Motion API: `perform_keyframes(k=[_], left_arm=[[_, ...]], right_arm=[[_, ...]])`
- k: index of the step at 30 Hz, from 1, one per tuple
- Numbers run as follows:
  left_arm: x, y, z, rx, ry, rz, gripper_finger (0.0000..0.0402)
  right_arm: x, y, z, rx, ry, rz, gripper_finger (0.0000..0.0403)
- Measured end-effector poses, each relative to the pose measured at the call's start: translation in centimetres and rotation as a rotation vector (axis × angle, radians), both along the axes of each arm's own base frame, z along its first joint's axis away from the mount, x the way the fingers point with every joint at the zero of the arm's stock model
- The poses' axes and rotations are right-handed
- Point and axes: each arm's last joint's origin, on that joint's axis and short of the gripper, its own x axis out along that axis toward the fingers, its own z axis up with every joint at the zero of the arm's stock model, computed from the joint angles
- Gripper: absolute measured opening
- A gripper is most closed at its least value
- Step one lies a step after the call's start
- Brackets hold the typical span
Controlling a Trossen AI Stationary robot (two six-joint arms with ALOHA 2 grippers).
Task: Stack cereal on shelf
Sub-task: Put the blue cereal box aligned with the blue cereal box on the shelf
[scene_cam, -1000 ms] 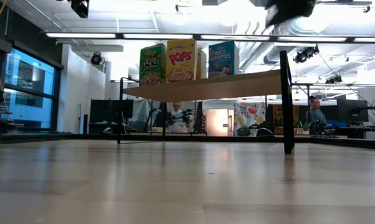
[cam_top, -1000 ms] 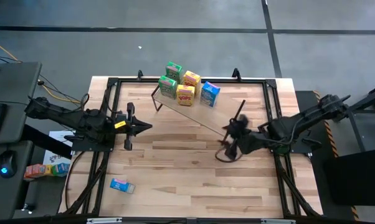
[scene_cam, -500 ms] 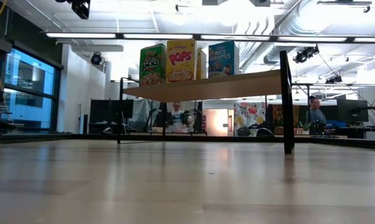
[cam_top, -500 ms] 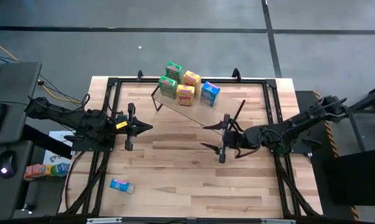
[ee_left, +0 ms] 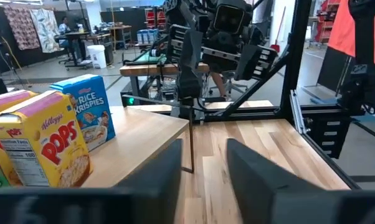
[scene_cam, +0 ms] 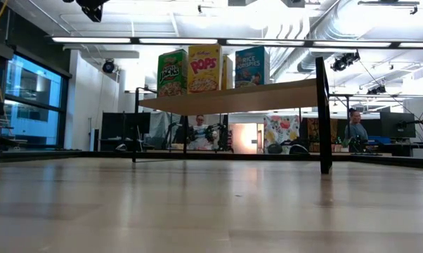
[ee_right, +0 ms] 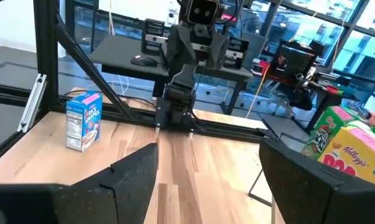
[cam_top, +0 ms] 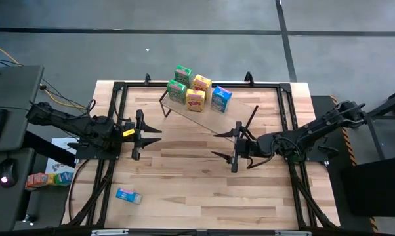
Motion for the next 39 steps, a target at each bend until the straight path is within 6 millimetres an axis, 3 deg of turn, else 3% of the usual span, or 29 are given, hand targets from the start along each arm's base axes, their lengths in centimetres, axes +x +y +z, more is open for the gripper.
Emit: perform_keyframes(k=[7, 12, 18, 25, 32, 39], left_arm=[[0.3, -0.2, -0.3, -0.010, 0.029, -0.032, 0.0250], [0.1, -0.5, -0.4, -0.080, 0.102, -0.120, 0.0307], [-0.1, -2.2, -1.1, -0.226, 0.387, -0.190, 0.0319], [-0.2, -6.7, -1.9, -0.306, 0.749, -0.227, 0.0319], [-0.7, -10.5, -2.2, -0.191, 0.919, -0.157, 0.0319], [-1.1, -14.4, -1.9, -0.273, 0.989, -0.208, 0.0318]], right_arm=[[0.0, 0.0, 0.0, 0.014, -0.001, 0.001, 0.0273], [0.0, 0.0, 0.0, 0.048, -0.006, 0.000, 0.0273], [0.0, 0.0, 0.0, 0.083, -0.010, 0.001, 0.0273], [0.0, 0.0, 0.0, 0.090, -0.011, 0.000, 0.0273], [0.0, 0.0, -0.1, 0.083, 0.004, 0.004, 0.0273], [0.0, 0.0, -0.6, 0.069, 0.052, 0.003, 0.0273]])
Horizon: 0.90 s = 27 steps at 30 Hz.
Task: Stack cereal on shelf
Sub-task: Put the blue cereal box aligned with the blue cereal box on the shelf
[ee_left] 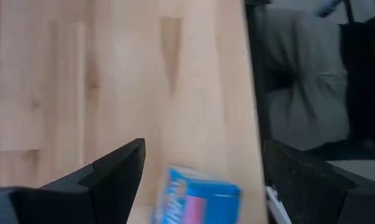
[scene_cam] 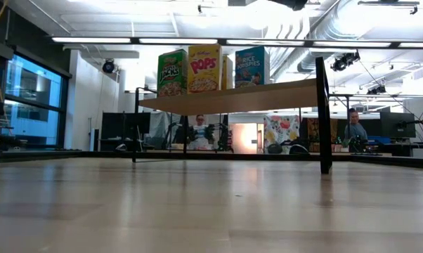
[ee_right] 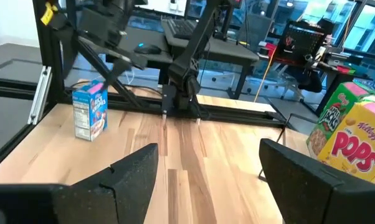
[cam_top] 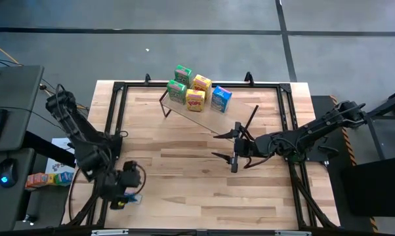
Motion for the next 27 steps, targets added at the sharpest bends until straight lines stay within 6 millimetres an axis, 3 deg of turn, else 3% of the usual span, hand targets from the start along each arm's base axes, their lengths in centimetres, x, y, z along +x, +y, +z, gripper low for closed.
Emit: perform_keyframes(k=[5, 12, 19, 27], left_arm=[[-0.6, -1.8, 0.9, 0.000, -0.029, -0.004, 0.0315], [-2.0, -3.9, -1.2, 0.059, 0.129, -0.087, 0.0315], [-2.2, -3.7, -2.5, 0.205, 0.164, -0.076, 0.0315], [-2.2, -3.9, -2.7, 0.187, 0.192, -0.069, 0.0315]], right_arm=[[0.0, 0.0, 0.0, 0.021, -0.002, -0.002, 0.0273], [0.0, 0.0, 0.0, 0.056, -0.002, -0.006, 0.0273], [0.0, 0.0, 0.0, 0.102, -0.007, -0.012, 0.0273], [0.0, 0.1, -0.1, 0.130, -0.002, 0.012, 0.0273]])
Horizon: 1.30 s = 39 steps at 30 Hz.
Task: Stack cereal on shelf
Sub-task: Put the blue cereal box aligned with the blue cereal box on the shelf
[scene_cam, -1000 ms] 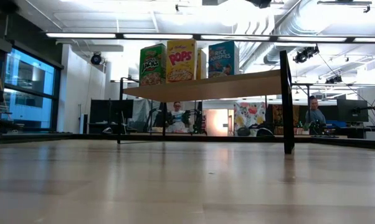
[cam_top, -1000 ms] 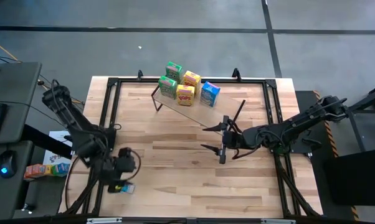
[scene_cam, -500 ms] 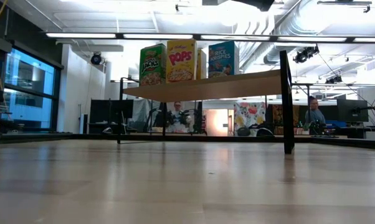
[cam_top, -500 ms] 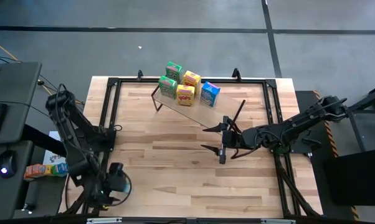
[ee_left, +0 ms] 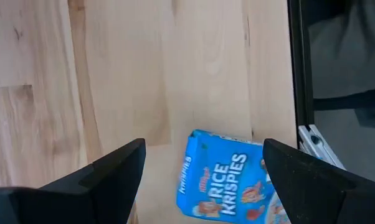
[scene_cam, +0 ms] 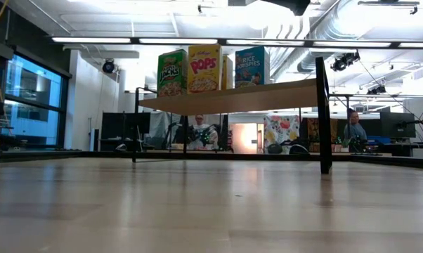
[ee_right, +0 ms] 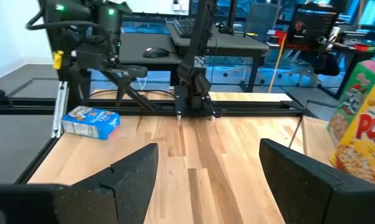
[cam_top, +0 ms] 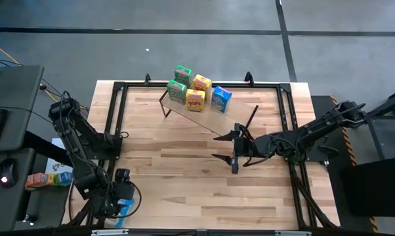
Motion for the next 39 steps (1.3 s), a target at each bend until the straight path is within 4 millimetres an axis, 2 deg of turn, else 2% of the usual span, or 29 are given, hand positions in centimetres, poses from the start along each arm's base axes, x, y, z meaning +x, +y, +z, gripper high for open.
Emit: perform_keyframes(k=[5, 8, 13, 15, 18, 25, 26, 32, 39], left_arm=[[0.0, 0.0, 0.0, -0.004, -0.001, 0.024, 0.0315], [0.2, -0.2, -0.4, -0.022, 0.011, 0.144, 0.0315], [0.1, -1.5, -2.5, -0.057, 0.274, 0.195, 0.0302], [0.0, -2.1, -3.6, -0.039, 0.345, 0.186, 0.0281], [0.3, -3.1, -5.0, -0.041, 0.395, 0.144, 0.0228], [1.0, -3.7, -6.2, -0.050, 0.411, 0.135, 0.0030], [1.0, -3.7, -6.2, -0.052, 0.412, 0.143, 0.0015], [1.5, -3.5, -6.2, -0.006, 0.299, 0.096, 0.0005], [4.5, -1.4, -6.6, 0.136, 0.122, 0.020, 0.0001]], right_arm=[[0.0, 0.0, -0.1, -0.001, 0.006, 0.007, 0.0273], [0.0, 0.0, -0.1, -0.002, 0.007, 0.007, 0.0273], [0.0, 0.0, -0.1, -0.004, 0.008, 0.007, 0.0273], [0.0, 0.0, -0.1, -0.006, 0.009, 0.007, 0.0273], [0.0, 0.0, -0.2, -0.014, 0.016, 0.008, 0.0273], [0.0, 0.0, -0.2, -0.035, 0.022, 0.011, 0.0273], [0.0, 0.0, -0.2, -0.035, 0.022, 0.011, 0.0273], [0.0, 0.0, -0.2, -0.012, 0.020, 0.007, 0.0273], [0.0, 0.0, -0.2, -0.009, 0.020, 0.009, 0.0273]])
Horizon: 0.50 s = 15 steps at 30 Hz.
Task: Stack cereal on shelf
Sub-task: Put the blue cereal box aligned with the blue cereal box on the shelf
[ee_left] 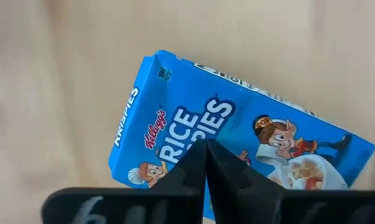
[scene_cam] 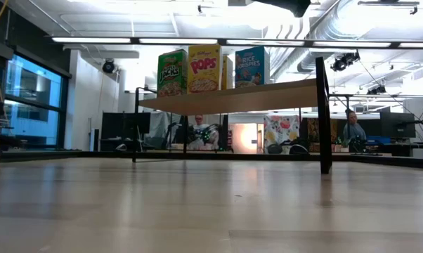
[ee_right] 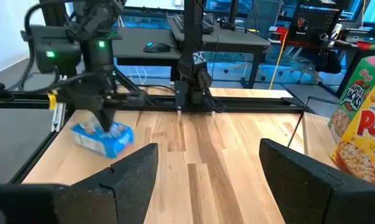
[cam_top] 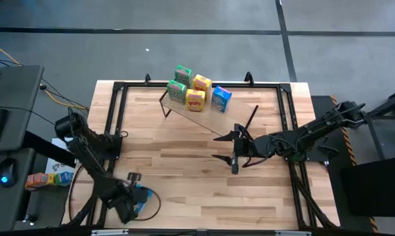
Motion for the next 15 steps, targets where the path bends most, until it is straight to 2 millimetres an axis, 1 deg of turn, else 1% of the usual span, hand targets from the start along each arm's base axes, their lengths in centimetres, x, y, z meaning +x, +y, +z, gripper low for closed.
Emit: perform_keyframes(k=[4, 8, 13, 15], left_arm=[[2.6, 2.1, 0.0, 0.141, -0.118, -0.024, 0.0001], [5.7, 4.8, 0.1, 0.250, -0.192, -0.036, 0.0000], [9.9, 8.1, 0.5, 0.272, -0.294, -0.074, 0.0000], [10.9, 9.3, 1.1, 0.271, -0.292, -0.073, 0.0000]], right_arm=[[0.0, 0.0, 0.0, 0.022, -0.001, -0.001, 0.0273], [0.0, 0.0, 0.0, 0.025, 0.001, -0.001, 0.0273], [0.0, 0.0, -0.2, 0.020, 0.016, 0.002, 0.0273], [0.0, 0.0, -0.2, 0.017, 0.023, 0.003, 0.0273]])
